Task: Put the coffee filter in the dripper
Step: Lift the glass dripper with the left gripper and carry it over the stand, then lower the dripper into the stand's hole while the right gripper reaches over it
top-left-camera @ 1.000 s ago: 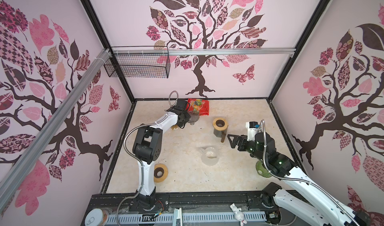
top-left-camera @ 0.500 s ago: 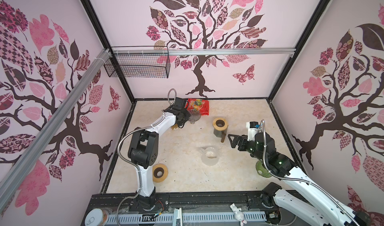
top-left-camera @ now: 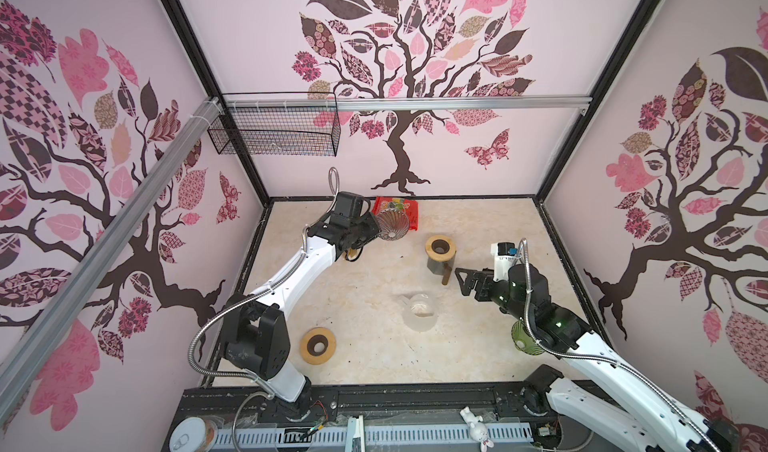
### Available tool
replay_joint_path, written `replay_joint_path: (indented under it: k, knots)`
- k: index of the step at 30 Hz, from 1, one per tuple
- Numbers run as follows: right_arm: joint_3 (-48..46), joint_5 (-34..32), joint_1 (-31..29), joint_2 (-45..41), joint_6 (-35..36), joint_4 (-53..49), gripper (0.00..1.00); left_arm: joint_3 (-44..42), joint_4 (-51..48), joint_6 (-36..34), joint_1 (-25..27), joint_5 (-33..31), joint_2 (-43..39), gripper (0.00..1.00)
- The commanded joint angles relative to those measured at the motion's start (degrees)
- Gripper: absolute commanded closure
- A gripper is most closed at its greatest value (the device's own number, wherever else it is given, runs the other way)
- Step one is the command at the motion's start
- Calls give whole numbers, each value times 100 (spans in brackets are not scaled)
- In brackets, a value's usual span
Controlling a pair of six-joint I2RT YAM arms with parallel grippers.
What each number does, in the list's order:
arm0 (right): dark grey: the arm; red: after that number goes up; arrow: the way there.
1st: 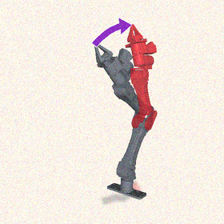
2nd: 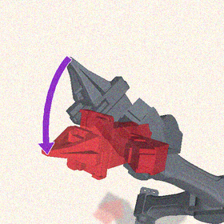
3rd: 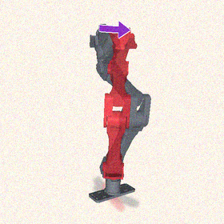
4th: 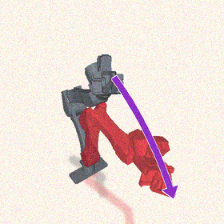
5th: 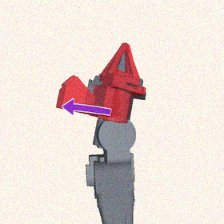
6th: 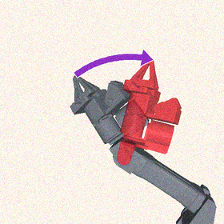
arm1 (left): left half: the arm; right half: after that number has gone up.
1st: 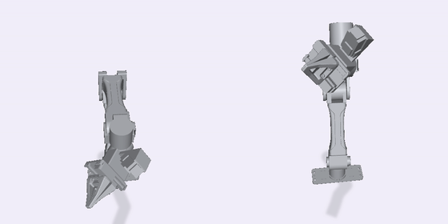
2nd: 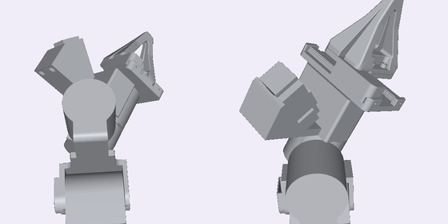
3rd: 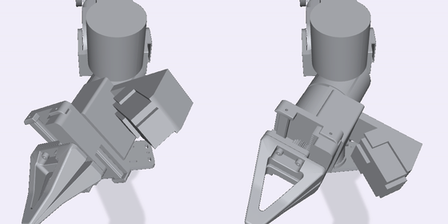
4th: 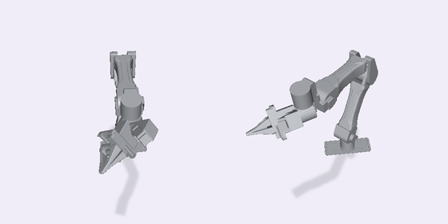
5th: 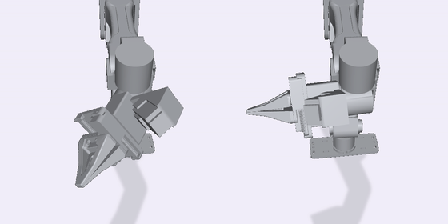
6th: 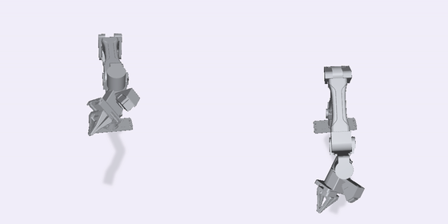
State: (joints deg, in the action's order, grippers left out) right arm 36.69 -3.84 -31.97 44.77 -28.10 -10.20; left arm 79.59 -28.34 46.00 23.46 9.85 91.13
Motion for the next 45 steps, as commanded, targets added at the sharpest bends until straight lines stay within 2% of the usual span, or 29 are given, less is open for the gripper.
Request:
replay_joint_path:
  k: [1, 5, 13, 26, 45]
  knots:
    - [170, -109, -20, -43, 111, 87, 0, 217, -193, -546, 250, 519, -123, 100]
    - [108, -69, -23, -206, 147, 4, 0, 689, -347, -697, 714, 698, 128, 100]
    - [49, 20, -23, -504, 114, -260, 0, 1640, -356, -592, 1138, 792, 989, 100]
    - [-74, -80, -18, -810, 76, -435, 0, 2827, -642, -534, 1161, 588, 2154, 100]
    - [18, -187, -26, -566, 49, -276, 0, 3014, -774, -589, 1194, 540, 2550, 100]
